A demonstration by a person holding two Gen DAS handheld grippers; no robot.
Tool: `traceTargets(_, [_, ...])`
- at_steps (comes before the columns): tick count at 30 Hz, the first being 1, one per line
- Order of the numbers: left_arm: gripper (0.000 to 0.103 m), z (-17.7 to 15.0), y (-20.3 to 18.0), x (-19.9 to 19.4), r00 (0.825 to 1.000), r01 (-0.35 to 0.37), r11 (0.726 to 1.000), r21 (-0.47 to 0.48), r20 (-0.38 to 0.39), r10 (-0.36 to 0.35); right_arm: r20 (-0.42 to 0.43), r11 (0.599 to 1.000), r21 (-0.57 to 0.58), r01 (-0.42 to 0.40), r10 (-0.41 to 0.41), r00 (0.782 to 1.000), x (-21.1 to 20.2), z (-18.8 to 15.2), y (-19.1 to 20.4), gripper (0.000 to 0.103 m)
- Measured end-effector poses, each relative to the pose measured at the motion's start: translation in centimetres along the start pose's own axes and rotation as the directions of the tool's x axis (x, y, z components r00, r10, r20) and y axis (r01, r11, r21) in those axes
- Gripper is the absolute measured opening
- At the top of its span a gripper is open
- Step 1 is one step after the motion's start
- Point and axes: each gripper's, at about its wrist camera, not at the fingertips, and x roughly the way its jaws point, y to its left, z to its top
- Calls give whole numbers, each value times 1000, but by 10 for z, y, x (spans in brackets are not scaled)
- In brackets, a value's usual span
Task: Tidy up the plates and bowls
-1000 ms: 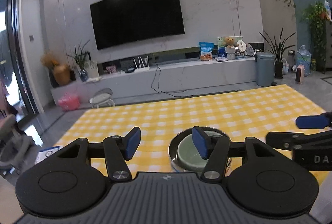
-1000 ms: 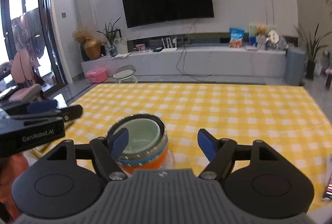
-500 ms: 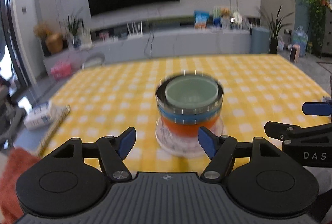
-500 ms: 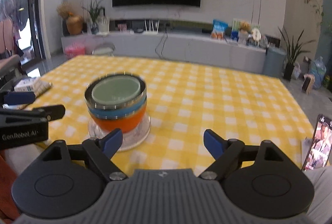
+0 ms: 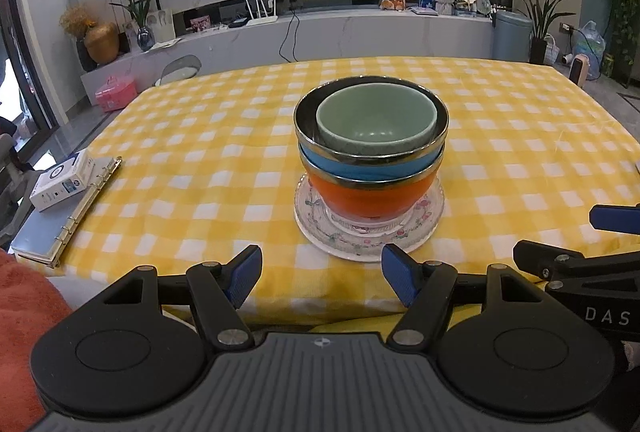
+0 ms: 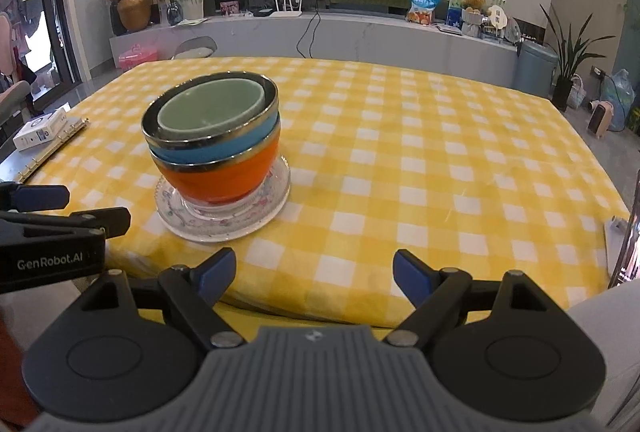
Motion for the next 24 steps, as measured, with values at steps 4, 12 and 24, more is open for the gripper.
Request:
traceTargets(4, [80, 0, 1, 1, 1000, -1, 1000, -5, -11, 1, 2, 1000, 5, -6, 6, 1000, 1, 1, 0, 84])
traceTargets(12, [80, 0, 0, -1, 1000, -5, 1000, -2, -1, 5, 9, 1000, 3, -3, 3, 1000, 1, -1, 2, 84])
traceTargets(24, [80, 1, -1, -3, 1000, -9, 1000, 2, 4, 9, 20, 1000, -1, -7, 7, 1000, 0, -2, 3, 85])
